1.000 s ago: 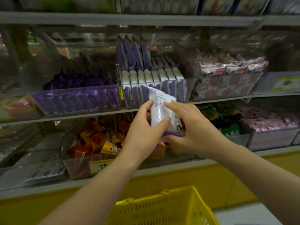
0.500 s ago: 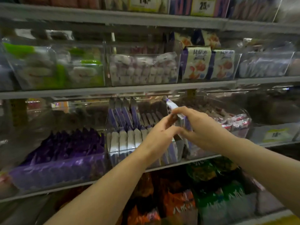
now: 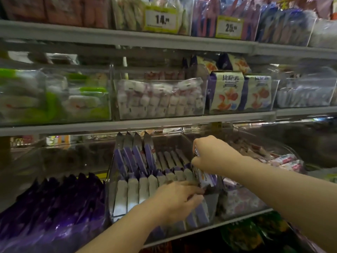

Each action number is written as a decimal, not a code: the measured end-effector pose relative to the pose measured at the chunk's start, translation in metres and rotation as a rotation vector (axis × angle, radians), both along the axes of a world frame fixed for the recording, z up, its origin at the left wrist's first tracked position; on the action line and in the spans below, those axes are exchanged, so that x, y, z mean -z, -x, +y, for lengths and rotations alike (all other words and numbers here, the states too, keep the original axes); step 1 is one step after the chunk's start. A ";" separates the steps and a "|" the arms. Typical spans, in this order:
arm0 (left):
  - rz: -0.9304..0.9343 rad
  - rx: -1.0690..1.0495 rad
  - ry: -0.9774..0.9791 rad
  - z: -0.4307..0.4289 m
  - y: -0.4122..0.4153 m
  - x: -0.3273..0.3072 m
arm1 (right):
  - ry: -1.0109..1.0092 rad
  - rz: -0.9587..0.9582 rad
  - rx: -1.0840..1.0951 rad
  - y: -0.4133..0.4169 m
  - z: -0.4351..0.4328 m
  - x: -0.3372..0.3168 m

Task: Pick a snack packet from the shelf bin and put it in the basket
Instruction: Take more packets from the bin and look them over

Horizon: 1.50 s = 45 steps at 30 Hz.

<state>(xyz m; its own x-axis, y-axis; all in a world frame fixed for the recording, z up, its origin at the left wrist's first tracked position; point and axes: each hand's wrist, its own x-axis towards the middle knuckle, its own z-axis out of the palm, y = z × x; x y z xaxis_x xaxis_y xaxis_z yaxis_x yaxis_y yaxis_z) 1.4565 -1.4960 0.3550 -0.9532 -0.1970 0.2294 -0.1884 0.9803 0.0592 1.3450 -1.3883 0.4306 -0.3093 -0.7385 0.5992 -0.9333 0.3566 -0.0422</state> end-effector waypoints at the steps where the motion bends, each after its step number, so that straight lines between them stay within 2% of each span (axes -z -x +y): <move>1: -0.010 0.010 -0.024 -0.003 0.000 0.000 | 0.009 0.023 -0.010 -0.002 -0.006 0.001; 5: -0.017 0.045 -0.105 -0.008 -0.003 0.000 | 0.074 0.095 -0.035 -0.005 -0.020 0.010; 10: 0.019 0.051 -0.149 -0.018 -0.013 0.000 | 0.177 0.223 -0.206 0.005 -0.015 0.040; 12: 0.030 0.053 -0.164 -0.023 -0.018 0.000 | 0.101 0.188 -0.227 0.007 -0.006 0.039; 15: 0.057 0.052 -0.233 -0.025 -0.022 0.000 | -0.171 0.023 -0.210 0.011 0.010 0.017; 18: 0.090 0.052 -0.274 -0.026 -0.019 -0.006 | -0.413 -0.022 -0.175 0.013 0.022 -0.004; 21: 0.132 0.073 -0.153 -0.026 -0.009 -0.015 | -0.474 -0.032 -0.151 0.013 0.022 -0.013; 26: 0.072 0.175 0.068 -0.020 0.013 -0.025 | -0.440 0.081 -0.125 0.012 0.009 -0.007; 30: 0.041 0.245 0.558 -0.017 0.020 -0.030 | -0.409 0.150 -0.093 0.020 0.007 -0.004; 33: -0.004 0.297 0.766 -0.017 0.021 -0.033 | -0.395 0.347 -0.058 0.020 0.000 0.007; 36: -0.014 0.306 0.795 -0.021 0.023 -0.032 | -0.378 0.458 -0.033 0.025 -0.002 0.013; 45: -0.053 0.255 0.832 -0.029 0.015 -0.031 | -0.483 0.424 -0.032 0.019 0.021 0.017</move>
<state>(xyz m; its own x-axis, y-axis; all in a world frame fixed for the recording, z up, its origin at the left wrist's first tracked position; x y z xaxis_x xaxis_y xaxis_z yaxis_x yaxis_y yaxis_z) 1.4420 -1.5254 0.3864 -0.9588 0.2359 0.1584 0.0605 0.7142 -0.6973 1.3263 -1.3677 0.4136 -0.0920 -0.9607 0.2621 -0.8439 0.2149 0.4916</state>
